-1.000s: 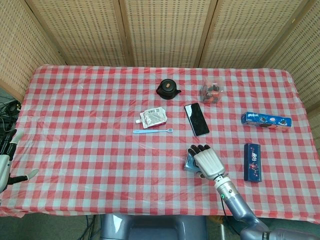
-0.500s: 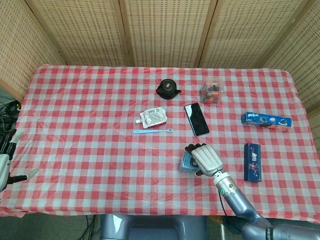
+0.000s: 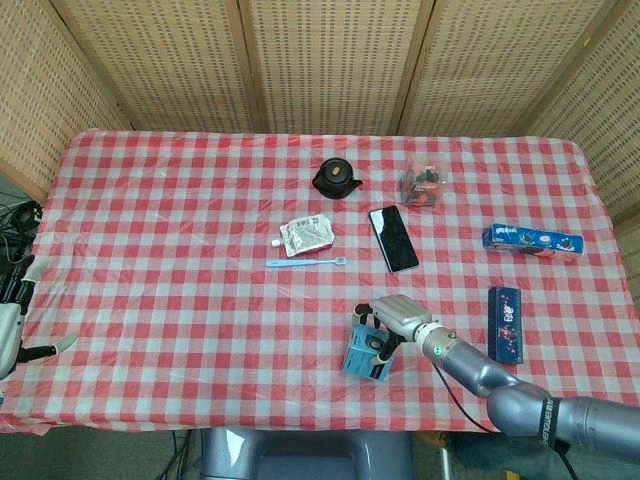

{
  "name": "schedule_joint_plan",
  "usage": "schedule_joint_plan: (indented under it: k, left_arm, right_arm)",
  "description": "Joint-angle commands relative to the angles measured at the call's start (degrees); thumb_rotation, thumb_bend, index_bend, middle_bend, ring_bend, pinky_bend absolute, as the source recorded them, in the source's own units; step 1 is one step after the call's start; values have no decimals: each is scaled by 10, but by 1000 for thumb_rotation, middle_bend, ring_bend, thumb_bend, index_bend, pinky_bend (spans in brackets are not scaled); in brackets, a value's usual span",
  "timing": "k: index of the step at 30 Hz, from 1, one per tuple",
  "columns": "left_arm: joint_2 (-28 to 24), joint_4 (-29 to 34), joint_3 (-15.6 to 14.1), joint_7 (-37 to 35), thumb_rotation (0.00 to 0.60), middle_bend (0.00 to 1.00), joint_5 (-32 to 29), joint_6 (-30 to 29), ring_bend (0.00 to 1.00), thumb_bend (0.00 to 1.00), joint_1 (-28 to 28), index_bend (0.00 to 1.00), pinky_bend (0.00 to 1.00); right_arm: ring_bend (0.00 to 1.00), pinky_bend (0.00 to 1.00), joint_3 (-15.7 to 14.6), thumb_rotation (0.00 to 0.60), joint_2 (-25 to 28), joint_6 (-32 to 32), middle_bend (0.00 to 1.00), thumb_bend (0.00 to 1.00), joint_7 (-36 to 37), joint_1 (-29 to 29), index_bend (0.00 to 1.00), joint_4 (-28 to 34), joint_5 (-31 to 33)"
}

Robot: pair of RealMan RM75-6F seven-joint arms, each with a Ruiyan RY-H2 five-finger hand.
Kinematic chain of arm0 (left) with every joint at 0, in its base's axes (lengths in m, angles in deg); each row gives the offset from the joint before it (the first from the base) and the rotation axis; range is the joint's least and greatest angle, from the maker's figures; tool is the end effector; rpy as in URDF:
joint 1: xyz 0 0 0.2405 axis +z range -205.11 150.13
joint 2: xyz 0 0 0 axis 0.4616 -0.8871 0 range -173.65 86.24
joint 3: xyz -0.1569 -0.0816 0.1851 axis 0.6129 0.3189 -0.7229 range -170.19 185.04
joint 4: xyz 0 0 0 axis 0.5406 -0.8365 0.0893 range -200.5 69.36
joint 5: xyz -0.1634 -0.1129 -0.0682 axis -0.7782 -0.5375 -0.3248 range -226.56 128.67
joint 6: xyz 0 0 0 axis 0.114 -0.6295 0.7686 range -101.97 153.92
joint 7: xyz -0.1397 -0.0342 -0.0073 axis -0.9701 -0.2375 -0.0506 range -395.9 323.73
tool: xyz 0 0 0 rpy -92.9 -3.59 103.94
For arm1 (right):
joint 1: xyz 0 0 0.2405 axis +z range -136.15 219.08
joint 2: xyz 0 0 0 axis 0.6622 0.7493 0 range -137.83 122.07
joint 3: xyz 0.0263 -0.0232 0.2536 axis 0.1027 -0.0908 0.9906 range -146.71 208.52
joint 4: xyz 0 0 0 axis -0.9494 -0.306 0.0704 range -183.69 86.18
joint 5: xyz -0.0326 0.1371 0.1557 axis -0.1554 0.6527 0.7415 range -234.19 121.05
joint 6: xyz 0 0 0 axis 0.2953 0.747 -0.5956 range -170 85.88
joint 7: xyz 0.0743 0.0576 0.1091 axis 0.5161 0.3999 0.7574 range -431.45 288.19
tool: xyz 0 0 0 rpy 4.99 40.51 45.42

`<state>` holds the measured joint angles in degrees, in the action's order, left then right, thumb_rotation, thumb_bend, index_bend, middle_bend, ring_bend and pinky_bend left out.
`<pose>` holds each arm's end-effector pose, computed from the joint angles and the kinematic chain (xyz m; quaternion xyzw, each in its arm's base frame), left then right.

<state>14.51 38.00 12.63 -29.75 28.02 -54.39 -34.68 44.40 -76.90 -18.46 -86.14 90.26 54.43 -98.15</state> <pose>-0.2917 0.1971 0.1745 -0.5751 -0.4201 -0.3592 0.6031 -0.1237 -0.3190 0.0163 0.7643 -0.5552 0.2356 0.2284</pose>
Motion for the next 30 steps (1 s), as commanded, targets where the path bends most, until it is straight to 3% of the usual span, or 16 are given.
schedule_joint_plan:
  k: [1, 4, 6, 8, 9, 14, 20, 25, 30]
  left_arm:
    - [0, -2, 2, -2, 600, 0, -6, 4, 0, 0, -2, 0, 0]
    - [-1, -3, 3, -3, 600, 0, -9, 6, 0, 0, -3, 0, 0]
    - [0, -3, 3, -2, 600, 0, -10, 7, 0, 0, -4, 0, 0]
    - [0, -3, 2, 0, 600, 0, -10, 7, 0, 0, -5, 0, 0]
    - [1, -3, 2, 1, 600, 0, -10, 7, 0, 0, -5, 0, 0]
    - [4, -1, -1, 7, 600, 0, -4, 4, 0, 0, -5, 0, 0]
    - [6, 1, -4, 14, 600, 0, 0, 2, 0, 0, -5, 0, 0]
    - [7, 3, -6, 18, 600, 0, 3, 0, 0, 0, -4, 0, 0]
    - [9, 5, -8, 21, 600, 0, 7, -4, 0, 0, -3, 0, 0]
  right_arm:
    - [515, 405, -34, 600, -8, -51, 528, 674, 42, 59, 478, -56, 35]
    - [362, 200, -52, 600, -18, -39, 383, 525, 53, 76, 359, -73, 40]
    - [139, 53, -63, 600, -26, -11, 178, 243, 52, 80, 192, -79, 32]
    - [22, 2, -67, 600, -32, 15, 41, 41, 49, 78, 75, -82, 22]
    - [0, 0, -69, 600, -36, 37, 5, 0, 46, 76, 36, -83, 13]
    - [0, 0, -51, 600, -47, 180, 0, 0, 53, 28, 2, -48, -75]
    - [0, 0, -53, 600, -17, 226, 0, 0, 53, 3, 16, 5, -133]
    - [0, 0, -73, 600, -4, 256, 0, 0, 23, -13, 36, 42, -157]
    - [0, 0, -120, 600, -23, 312, 0, 0, -49, -43, 54, 76, -177]
